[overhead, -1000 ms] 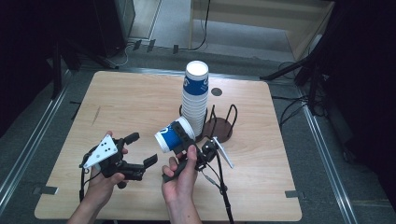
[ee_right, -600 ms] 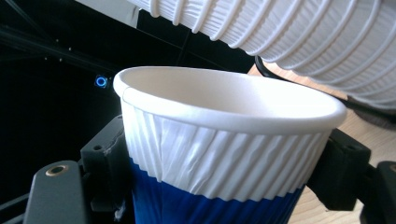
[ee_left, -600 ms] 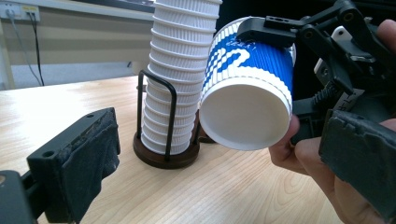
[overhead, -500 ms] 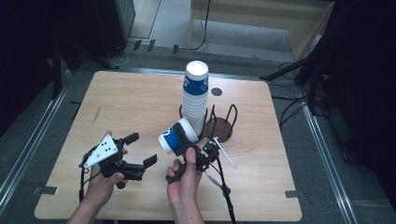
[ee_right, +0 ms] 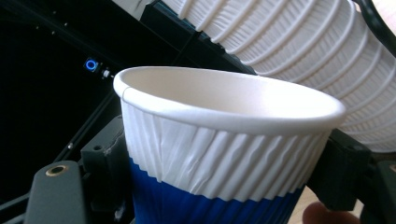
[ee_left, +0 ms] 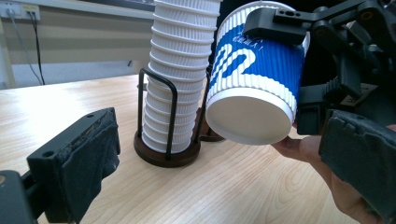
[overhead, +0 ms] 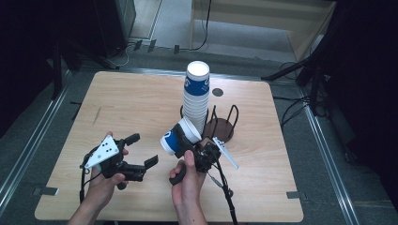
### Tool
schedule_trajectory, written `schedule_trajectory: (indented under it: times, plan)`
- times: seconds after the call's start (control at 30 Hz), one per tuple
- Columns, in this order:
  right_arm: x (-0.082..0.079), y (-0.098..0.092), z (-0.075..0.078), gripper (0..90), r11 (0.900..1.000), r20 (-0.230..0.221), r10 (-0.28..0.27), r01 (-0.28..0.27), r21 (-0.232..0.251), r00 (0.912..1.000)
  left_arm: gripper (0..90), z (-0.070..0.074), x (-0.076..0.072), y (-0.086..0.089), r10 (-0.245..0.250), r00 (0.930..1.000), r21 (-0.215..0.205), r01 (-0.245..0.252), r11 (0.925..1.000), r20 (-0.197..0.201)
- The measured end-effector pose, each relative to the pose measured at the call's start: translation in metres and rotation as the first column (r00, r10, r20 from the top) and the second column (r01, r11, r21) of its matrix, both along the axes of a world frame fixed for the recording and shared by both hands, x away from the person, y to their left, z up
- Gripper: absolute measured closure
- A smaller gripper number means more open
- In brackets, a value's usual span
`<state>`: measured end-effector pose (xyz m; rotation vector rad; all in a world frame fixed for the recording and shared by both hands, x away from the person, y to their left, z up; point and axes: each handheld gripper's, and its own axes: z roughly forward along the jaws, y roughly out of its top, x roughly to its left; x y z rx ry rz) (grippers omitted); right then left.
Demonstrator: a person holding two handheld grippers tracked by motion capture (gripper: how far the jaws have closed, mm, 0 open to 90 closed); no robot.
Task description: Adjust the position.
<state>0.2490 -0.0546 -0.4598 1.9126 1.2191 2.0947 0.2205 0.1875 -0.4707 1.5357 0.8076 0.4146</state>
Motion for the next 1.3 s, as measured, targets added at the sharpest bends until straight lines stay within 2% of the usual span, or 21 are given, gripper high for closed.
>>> schedule_trajectory:
  times: [0.27,0.33,0.6,0.83,1.0,1.23,1.3]
  plan:
    - [-0.0027,-0.0001,0.004,20.4,0.995,0.046,-0.016,0.02,-0.096,0.9988,0.0,-0.0008,0.0003,-0.0007,-0.004,1.0,-0.001,0.004,1.0,-0.004]
    - [-0.0031,-0.0005,0.0039,20.4,0.991,0.06,-0.026,0.033,-0.128,0.9979,0.0,-0.0009,0.0004,-0.0008,-0.003,1.0,-0.001,0.003,1.0,-0.005]
    - [-0.005,-0.0004,0.0045,20.4,0.977,0.105,-0.041,0.061,-0.202,0.9936,0.0,-0.0013,0.0007,-0.0009,-0.004,1.0,0.005,0.004,1.0,-0.007]
    - [-0.0058,-0.0042,0.0054,20.3,0.957,0.137,-0.055,0.091,-0.275,0.989,0.0,-0.0014,0.0009,-0.0001,-0.001,1.0,0.005,0.001,1.0,-0.007]
    - [-0.0062,-0.0057,0.0056,20.3,0.945,0.167,-0.052,0.102,-0.31,0.9846,0.0,-0.0016,0.001,0.0,0.001,1.0,0.006,-0.001,1.0,-0.007]
    - [-0.0078,-0.0051,0.0055,20.3,0.919,0.214,-0.044,0.124,-0.375,0.9758,0.0,-0.0022,0.0016,0.0002,0.003,0.9999,0.003,-0.003,1.0,-0.01]
    - [-0.0076,-0.0056,0.0049,20.3,0.907,0.233,-0.044,0.137,-0.399,0.9715,0.0,-0.0023,0.002,0.0002,0.005,0.9999,0.001,-0.005,1.0,-0.01]
